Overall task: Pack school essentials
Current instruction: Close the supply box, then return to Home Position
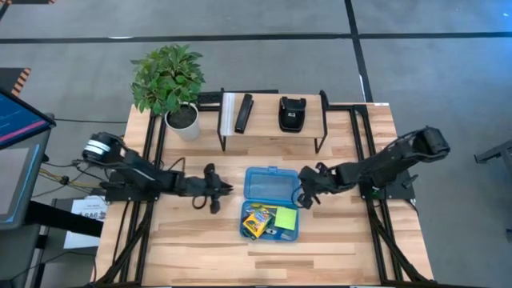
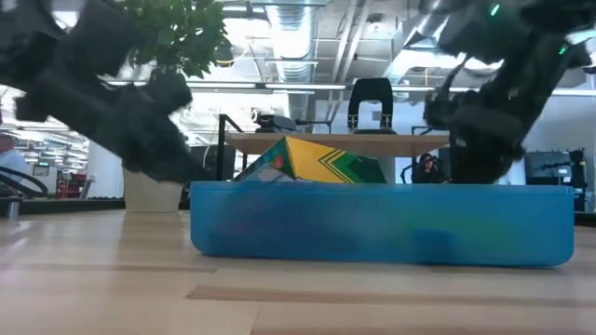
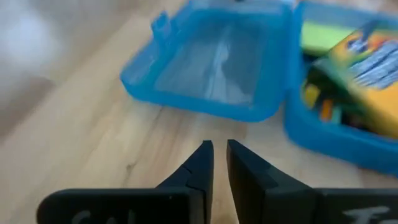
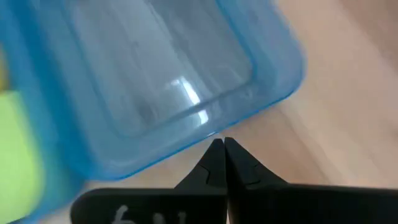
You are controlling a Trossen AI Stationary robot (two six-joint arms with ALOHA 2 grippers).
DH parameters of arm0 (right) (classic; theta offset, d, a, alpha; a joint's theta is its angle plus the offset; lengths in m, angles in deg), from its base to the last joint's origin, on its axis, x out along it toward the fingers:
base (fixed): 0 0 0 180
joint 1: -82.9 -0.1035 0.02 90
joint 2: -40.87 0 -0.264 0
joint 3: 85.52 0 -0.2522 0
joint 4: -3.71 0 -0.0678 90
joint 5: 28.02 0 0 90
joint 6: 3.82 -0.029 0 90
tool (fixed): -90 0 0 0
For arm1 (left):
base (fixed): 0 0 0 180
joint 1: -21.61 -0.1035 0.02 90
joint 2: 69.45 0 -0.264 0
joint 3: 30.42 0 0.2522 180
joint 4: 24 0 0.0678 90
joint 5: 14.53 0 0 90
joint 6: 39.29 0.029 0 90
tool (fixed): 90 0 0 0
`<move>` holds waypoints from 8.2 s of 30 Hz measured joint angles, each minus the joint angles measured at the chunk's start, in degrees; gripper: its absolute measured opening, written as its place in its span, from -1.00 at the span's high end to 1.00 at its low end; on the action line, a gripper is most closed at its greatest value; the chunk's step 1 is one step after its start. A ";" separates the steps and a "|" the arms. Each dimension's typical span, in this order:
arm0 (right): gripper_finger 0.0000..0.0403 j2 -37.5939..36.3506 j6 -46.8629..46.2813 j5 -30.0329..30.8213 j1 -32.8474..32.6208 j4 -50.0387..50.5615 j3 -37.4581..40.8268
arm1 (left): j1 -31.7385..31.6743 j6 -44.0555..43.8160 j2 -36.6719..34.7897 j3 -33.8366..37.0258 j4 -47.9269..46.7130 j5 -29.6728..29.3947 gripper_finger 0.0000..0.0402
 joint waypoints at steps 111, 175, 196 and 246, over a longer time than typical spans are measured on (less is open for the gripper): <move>0.98 28.55 14.58 -13.61 -15.51 -45.23 -17.85 | 20.06 6.97 12.34 -13.79 6.71 7.76 0.83; 0.96 -45.84 46.09 -4.06 5.87 -18.98 6.69 | 13.48 29.83 -88.23 9.64 -37.23 -3.23 0.83; 0.96 -77.23 43.49 -4.30 11.42 -18.90 26.61 | 5.07 19.60 -87.97 16.04 -35.29 6.92 1.00; 0.96 -80.78 41.57 -4.21 11.38 -16.56 33.32 | 4.94 19.72 -87.88 16.31 -39.59 15.35 1.00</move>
